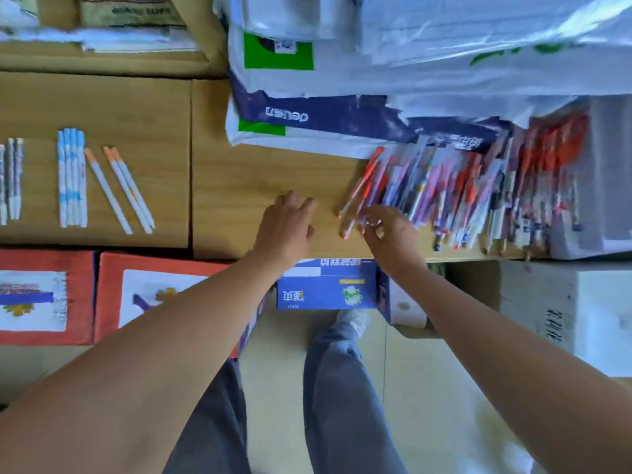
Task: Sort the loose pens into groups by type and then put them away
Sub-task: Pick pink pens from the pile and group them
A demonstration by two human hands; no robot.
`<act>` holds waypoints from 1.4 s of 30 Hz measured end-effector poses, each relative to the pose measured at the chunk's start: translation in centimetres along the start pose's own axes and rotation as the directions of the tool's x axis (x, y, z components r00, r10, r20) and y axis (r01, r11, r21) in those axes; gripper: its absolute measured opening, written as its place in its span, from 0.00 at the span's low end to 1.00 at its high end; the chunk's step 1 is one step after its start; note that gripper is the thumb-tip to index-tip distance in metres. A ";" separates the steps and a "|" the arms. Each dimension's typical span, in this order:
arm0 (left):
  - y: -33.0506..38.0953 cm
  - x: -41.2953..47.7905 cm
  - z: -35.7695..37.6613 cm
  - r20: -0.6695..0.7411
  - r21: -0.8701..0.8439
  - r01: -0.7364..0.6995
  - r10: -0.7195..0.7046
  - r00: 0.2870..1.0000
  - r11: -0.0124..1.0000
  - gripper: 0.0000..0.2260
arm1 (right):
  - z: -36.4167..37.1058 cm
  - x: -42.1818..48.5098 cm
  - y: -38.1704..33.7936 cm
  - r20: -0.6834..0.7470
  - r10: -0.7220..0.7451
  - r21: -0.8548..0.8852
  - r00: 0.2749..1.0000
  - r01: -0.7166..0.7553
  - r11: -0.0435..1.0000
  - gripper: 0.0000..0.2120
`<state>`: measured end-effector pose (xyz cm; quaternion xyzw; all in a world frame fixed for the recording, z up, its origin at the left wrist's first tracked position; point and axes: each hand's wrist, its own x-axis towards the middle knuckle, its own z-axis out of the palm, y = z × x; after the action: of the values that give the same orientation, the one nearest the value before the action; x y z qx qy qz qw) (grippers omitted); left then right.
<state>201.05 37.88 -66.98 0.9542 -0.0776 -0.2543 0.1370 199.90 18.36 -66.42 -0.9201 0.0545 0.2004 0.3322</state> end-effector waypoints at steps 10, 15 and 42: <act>7.9 3.4 2.2 0.041 0.042 -0.051 0.049 0.998 0.998 0.21 | -4.2 0.8 6.3 0.082 0.039 -0.028 0.996 -0.037 0.999 0.15; 7.2 3.6 2.0 -0.046 0.015 -0.046 0.047 0.998 0.999 0.16 | -3.5 1.7 6.0 0.006 0.083 -0.014 0.997 -0.083 0.996 0.12; 2.5 5.0 -0.2 0.011 -0.258 -0.035 0.039 0.999 0.965 0.07 | -0.7 5.6 0.7 0.029 0.331 0.107 0.943 -0.332 0.937 0.08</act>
<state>205.29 34.48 -68.37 0.9247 -0.0626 -0.2672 0.2640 205.08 17.52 -68.59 -0.8769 0.2179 0.2550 0.3442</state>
